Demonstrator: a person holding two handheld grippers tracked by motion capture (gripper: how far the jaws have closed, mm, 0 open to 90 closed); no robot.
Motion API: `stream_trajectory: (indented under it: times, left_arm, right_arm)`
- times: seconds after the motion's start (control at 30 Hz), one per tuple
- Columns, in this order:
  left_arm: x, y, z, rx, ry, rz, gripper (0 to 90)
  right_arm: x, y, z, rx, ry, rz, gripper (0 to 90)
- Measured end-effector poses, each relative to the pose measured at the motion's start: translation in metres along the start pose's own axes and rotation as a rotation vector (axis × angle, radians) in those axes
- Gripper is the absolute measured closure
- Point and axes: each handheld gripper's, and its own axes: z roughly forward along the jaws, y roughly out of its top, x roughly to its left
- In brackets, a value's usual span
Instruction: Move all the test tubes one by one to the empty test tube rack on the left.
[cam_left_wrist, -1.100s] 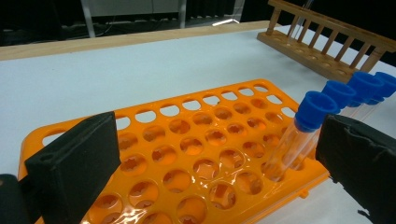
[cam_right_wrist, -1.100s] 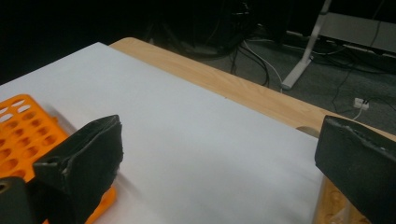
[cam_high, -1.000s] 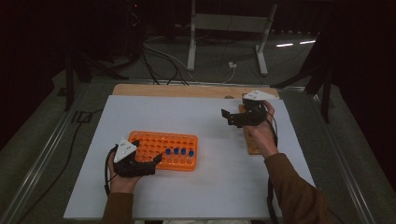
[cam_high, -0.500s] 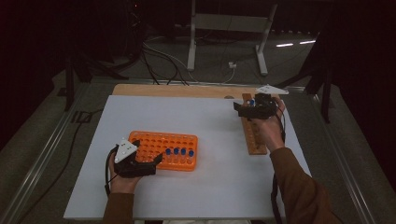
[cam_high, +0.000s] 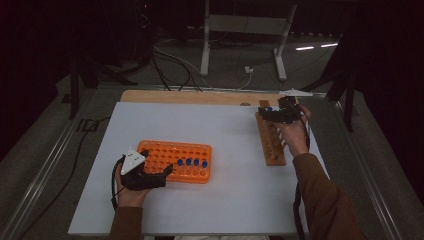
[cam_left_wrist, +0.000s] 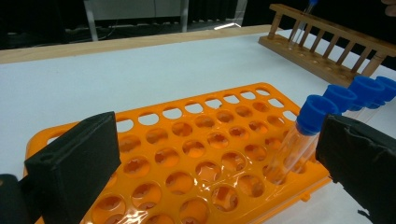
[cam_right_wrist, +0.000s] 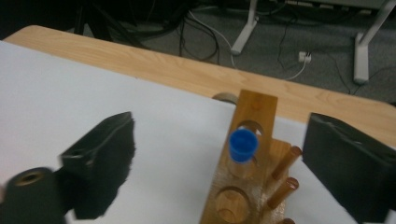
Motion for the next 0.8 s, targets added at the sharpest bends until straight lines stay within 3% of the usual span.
stream_trajectory:
  times: [0.17,0.33,0.47,0.8]
  left_arm:
    - [0.000,0.000,0.000,-0.002,-0.001,-0.001,0.8]
    - [0.000,0.000,0.000,-0.004,-0.002,-0.003,0.8]
    - [0.000,0.000,0.000,-0.004,-0.003,-0.002,0.8]
    - [0.001,0.000,-0.001,-0.009,0.001,-0.005,0.9]
  right_arm:
    - [-0.007,-0.003,0.006,0.011,-0.027,0.012,26.5]
    - [-0.008,-0.006,0.014,0.018,-0.050,0.004,49.0]
    - [-0.006,-0.008,0.021,0.027,-0.051,-0.012,61.6]
    - [-0.008,-0.014,0.031,0.064,-0.075,0.004,74.6]
